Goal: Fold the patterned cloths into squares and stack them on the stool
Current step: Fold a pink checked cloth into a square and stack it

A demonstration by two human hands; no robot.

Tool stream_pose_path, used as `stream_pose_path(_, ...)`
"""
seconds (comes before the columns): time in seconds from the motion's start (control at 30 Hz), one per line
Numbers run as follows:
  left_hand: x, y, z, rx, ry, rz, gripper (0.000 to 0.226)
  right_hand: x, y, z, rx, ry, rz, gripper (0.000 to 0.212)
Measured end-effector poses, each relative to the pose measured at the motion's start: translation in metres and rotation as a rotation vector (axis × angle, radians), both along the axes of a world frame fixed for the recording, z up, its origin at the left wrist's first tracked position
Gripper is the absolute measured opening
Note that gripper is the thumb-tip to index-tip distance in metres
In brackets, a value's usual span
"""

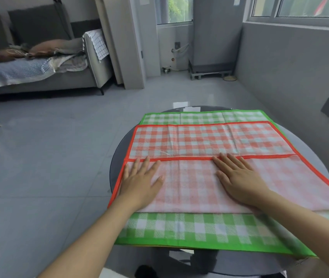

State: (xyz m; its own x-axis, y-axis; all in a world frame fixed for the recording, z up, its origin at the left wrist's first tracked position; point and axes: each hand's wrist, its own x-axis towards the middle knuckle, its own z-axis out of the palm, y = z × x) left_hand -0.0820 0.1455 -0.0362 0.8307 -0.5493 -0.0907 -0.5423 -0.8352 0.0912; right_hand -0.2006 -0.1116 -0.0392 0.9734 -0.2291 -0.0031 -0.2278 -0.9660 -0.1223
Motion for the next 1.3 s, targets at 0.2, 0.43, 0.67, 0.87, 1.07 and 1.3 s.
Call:
stream_pose_path(0.2,-0.005,-0.019,0.016,-0.143,0.066,0.009,0.055,0.001,0.001,0.012,0.019,-0.035,0.000,0.051)
stream_pose_path(0.43,0.024,-0.078,0.036,-0.298,0.059,-0.029,0.045,0.038,-0.041,0.038,-0.031,-0.130,-0.065,0.049)
stream_pose_path(0.67,0.087,-0.145,0.032,-0.352,0.049,-0.030,0.040,0.093,-0.092,0.027,-0.026,-0.170,-0.110,0.042)
stream_pose_path(0.87,0.133,-0.175,0.017,-0.359,0.009,0.053,0.039,0.141,-0.126,0.018,0.095,-0.253,-0.273,0.039)
stream_pose_path(1.07,0.157,-0.177,-0.001,-0.405,-0.105,0.060,0.030,0.157,-0.144,0.001,0.119,-0.331,-0.344,0.024)
stream_pose_path(1.3,0.152,-0.169,0.012,-0.671,-0.126,0.115,0.019,0.147,-0.140,0.013,0.229,-0.542,-0.309,0.013)
